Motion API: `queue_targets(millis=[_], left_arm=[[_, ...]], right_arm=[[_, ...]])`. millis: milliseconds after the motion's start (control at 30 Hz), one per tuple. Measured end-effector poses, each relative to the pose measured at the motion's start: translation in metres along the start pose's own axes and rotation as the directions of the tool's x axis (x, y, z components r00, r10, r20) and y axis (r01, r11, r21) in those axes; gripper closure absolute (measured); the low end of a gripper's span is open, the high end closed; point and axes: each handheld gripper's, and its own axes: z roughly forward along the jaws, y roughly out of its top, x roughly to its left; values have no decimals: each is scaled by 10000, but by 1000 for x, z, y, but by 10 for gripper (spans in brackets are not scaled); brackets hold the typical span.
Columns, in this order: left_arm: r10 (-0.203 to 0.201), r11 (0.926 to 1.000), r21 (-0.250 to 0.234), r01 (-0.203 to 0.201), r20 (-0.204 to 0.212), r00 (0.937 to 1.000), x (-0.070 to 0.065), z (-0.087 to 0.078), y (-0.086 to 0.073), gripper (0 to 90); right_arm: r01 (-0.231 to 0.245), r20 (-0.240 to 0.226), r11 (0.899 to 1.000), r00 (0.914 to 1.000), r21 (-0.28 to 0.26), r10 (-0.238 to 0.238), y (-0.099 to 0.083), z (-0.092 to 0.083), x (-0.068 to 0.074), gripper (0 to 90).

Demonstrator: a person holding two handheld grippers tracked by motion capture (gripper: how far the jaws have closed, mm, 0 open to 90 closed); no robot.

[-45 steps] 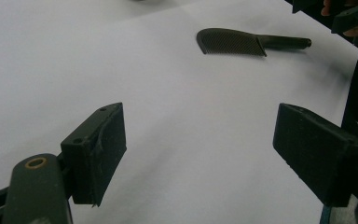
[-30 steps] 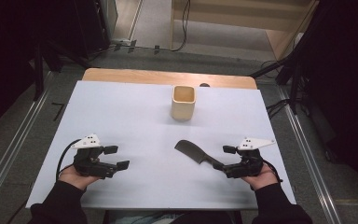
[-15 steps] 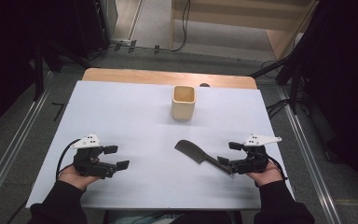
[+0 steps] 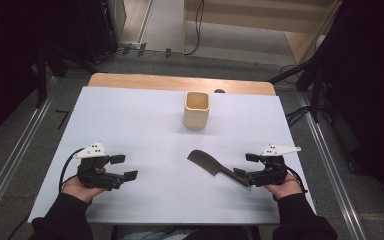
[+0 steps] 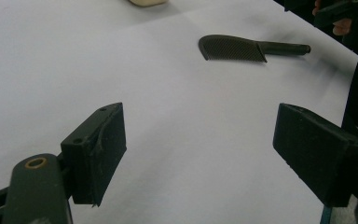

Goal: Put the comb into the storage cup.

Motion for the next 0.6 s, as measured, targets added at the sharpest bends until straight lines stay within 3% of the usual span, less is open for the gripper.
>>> queue_targets(millis=[267,600], left_arm=[[-41,10000,-8,41,24,10000,2,2,2,180],[-53,10000,-58,54,79,10000,3,4,5,180]], right_arm=[[-21,145,10000,9999,21,20,-8,1,0,163],[-362,229,9983,9991,451,352,-16,8,-2,164]])
